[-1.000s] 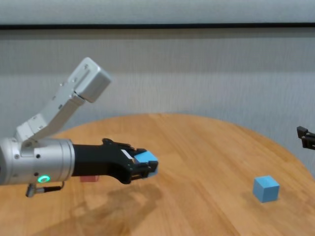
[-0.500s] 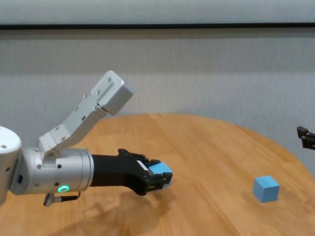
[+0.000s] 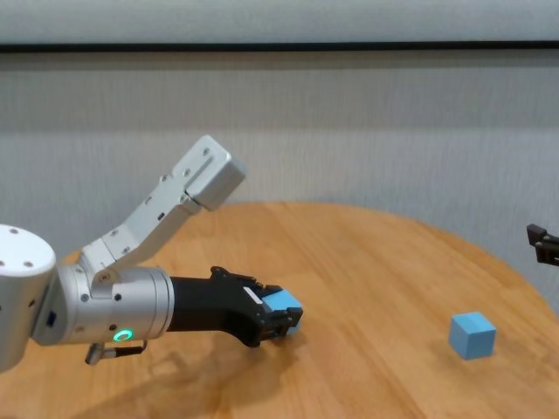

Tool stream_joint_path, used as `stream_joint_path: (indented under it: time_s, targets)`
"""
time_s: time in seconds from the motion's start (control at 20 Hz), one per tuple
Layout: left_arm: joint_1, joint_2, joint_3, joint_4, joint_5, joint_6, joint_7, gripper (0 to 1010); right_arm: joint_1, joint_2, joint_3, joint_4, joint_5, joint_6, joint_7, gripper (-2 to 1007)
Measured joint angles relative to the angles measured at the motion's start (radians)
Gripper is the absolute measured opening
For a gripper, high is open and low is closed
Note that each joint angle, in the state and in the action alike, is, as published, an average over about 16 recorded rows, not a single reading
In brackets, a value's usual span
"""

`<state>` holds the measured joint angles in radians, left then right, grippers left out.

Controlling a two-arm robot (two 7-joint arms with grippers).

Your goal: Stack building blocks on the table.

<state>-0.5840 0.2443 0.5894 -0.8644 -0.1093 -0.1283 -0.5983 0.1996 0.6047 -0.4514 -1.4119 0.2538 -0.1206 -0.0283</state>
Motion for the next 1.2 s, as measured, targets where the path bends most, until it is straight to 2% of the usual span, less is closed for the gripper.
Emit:
stream_joint_path:
  time_s: [0.35,0.65,0.95,1.2]
  targets:
    - [-0.021,-0.021,-0.004,0.053,0.022,-0.019,0.01,393,0.0,0.0,0.0,0.0,0.0,0.0,0.0,1004]
    - [-0.031,-0.03,-0.012,0.072,0.03,-0.022,0.013,419,0.0,0.0,0.0,0.0,0.0,0.0,0.0,1004]
    - [-0.03,-0.027,-0.023,0.061,0.033,-0.015,0.014,522,0.0,0.0,0.0,0.0,0.0,0.0,0.0,1005]
    - [-0.011,-0.006,-0.036,0.008,0.028,-0.004,0.011,667,0.0,0.0,0.0,0.0,0.0,0.0,0.0,1005]
